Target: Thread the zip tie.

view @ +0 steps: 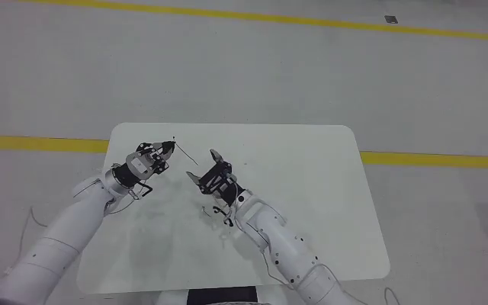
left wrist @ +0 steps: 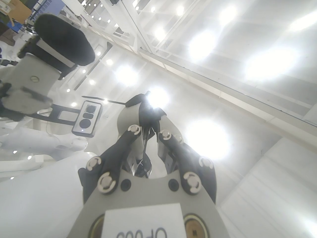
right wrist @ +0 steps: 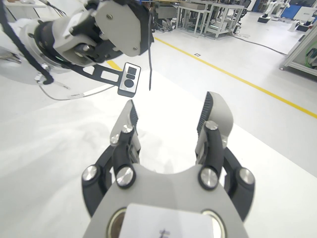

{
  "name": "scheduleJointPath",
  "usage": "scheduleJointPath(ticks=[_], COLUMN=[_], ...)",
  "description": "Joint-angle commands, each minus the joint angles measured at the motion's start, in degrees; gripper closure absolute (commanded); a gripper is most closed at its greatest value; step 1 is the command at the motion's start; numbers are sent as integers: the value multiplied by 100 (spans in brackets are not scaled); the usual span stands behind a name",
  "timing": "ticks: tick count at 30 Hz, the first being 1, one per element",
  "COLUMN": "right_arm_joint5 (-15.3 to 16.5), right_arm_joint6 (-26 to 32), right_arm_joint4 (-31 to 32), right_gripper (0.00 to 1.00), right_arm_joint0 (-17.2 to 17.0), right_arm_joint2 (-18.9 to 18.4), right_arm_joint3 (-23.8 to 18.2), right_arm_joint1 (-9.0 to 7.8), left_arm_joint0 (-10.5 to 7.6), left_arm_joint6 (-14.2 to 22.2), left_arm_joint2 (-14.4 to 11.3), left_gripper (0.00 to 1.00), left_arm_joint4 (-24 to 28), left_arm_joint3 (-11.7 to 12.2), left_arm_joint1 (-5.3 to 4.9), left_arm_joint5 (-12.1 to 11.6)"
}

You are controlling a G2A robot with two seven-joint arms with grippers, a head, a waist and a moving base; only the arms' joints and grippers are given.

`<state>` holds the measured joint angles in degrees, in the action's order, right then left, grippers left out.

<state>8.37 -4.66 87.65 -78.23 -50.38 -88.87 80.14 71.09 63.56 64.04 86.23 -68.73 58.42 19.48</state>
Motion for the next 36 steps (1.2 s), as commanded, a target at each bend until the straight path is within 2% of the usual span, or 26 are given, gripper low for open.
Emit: scheduleJointPath(ticks=[1, 3, 4, 10, 12, 28, 36], right_arm_joint5=[16, 22, 28, -10, -39, -219, -219], right_arm_joint6=[-144, -223, -277, -466, -539, -779, -810], right_arm_joint4=[-60, -68, -81, -127, -140, -68, -15], right_gripper=[42, 45, 51, 58, 63, 76, 100], right_arm_joint0=[55, 110, 147, 346, 405, 550, 543], right_arm_joint2=[49, 92, 126, 283, 330, 427, 427], right_arm_joint3=[8, 33, 52, 233, 291, 436, 418], right_arm_joint1=[21, 38, 51, 123, 148, 240, 256], left_arm_joint0=[0, 0, 0, 0, 0, 0, 0], left_arm_joint6=[0, 0, 0, 0, 0, 0, 0], left_arm_joint2=[0, 0, 0, 0, 0, 0, 0], left_gripper=[100, 100, 100, 100, 100, 100, 100], left_arm_joint4=[0, 0, 0, 0, 0, 0, 0], left_arm_joint3=[0, 0, 0, 0, 0, 0, 0], left_arm_joint1=[0, 0, 0, 0, 0, 0, 0], left_arm_joint5=[0, 0, 0, 0, 0, 0, 0])
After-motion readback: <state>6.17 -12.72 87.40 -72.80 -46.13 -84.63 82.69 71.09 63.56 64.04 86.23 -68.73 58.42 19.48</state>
